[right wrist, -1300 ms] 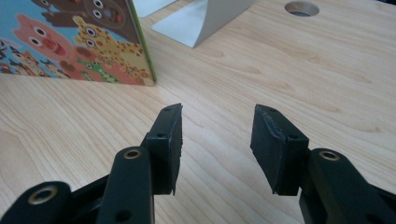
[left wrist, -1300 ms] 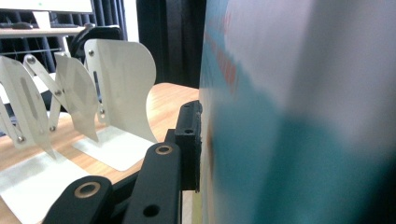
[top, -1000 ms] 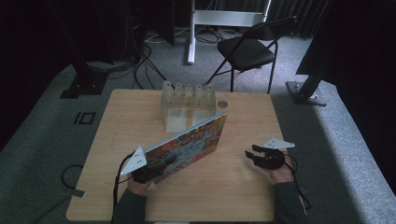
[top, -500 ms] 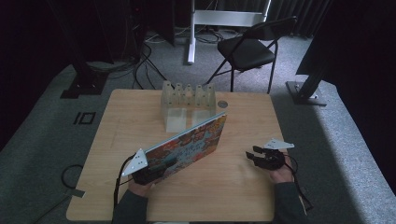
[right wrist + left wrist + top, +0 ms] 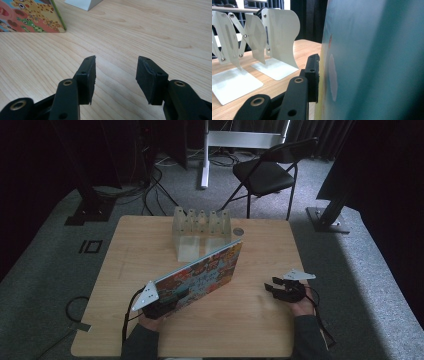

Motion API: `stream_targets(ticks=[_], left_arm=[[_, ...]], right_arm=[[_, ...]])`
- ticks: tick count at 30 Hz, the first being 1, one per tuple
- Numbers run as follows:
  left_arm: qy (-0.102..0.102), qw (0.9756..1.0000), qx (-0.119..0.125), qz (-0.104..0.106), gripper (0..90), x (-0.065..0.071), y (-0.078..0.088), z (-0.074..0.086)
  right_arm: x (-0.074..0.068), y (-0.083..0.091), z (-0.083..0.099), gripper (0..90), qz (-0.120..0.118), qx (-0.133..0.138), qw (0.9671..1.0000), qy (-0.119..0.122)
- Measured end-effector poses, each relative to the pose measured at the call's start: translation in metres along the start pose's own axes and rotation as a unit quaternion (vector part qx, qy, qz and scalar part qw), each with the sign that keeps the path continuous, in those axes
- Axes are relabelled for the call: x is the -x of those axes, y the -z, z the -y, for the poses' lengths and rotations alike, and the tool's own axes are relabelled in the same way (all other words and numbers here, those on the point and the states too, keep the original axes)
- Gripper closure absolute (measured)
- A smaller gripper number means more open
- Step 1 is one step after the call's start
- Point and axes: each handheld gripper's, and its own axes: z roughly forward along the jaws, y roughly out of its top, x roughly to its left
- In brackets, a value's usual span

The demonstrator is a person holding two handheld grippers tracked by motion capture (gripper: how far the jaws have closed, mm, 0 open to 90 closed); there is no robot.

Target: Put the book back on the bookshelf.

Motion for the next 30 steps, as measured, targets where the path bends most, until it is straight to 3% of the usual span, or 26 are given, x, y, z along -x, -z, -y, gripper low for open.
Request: stream_targets(ticks=[9, 17, 30], left_arm=[[-0.008, 1.0, 0.001, 0.002, 77.7, 0.004, -0.002, 0.0], [-0.011, 0.9999, 0.001, 0.0, 78.1, 0.005, -0.003, 0.001], [-0.043, 0.999, -0.001, -0.008, 78.6, 0.016, -0.003, 0.001]], right_arm=[[0.003, -0.003, 0.006, 49.6, 0.01, -0.012, 0.9999, -0.001], [0.009, -0.004, 0.009, 42.2, 0.024, -0.009, 0.9994, -0.024], [0.012, -0.014, 0.014, 36.0, 0.058, -0.029, 0.9976, -0.025]])
